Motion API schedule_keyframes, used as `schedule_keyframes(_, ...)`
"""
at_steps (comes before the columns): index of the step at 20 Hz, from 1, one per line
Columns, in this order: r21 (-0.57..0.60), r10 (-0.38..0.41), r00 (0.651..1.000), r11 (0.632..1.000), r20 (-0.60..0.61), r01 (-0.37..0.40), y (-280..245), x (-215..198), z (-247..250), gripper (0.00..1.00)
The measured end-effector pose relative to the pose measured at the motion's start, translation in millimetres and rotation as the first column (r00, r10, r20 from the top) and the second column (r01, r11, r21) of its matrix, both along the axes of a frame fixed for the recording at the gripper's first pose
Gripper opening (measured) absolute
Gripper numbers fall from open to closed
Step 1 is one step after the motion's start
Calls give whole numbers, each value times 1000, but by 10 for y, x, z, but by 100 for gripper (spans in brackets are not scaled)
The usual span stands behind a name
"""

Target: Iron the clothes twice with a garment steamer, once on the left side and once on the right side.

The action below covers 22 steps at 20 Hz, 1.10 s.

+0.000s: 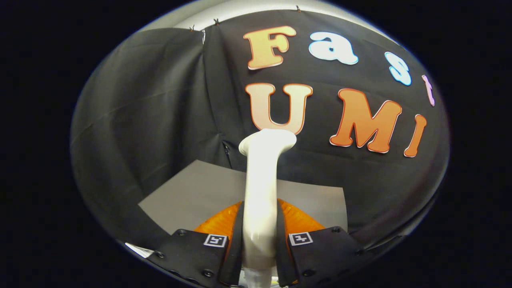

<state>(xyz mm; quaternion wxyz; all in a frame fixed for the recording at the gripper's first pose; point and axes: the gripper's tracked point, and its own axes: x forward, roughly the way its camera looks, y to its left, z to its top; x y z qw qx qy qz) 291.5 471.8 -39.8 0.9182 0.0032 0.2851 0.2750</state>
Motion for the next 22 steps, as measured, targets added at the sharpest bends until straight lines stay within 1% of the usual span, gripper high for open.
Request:
schedule_keyframes(4, 57, 46, 995, 997, 85, -51, -157, -418, 536, 42)
schedule_keyframes(7, 93, 82, 988, 991, 130, -95, -273, -835, 850, 42)
schedule_keyframes(11, 128, 110, 972, 982, 205, -138, -506, -1329, 1208, 42)
schedule_keyframes(16, 144, 128, 947, 974, 294, -176, -844, -1933, 1521, 42)
schedule_keyframes(22, 216, 98, 931, 959, 351, -182, -1447, -2441, 1729, 42)
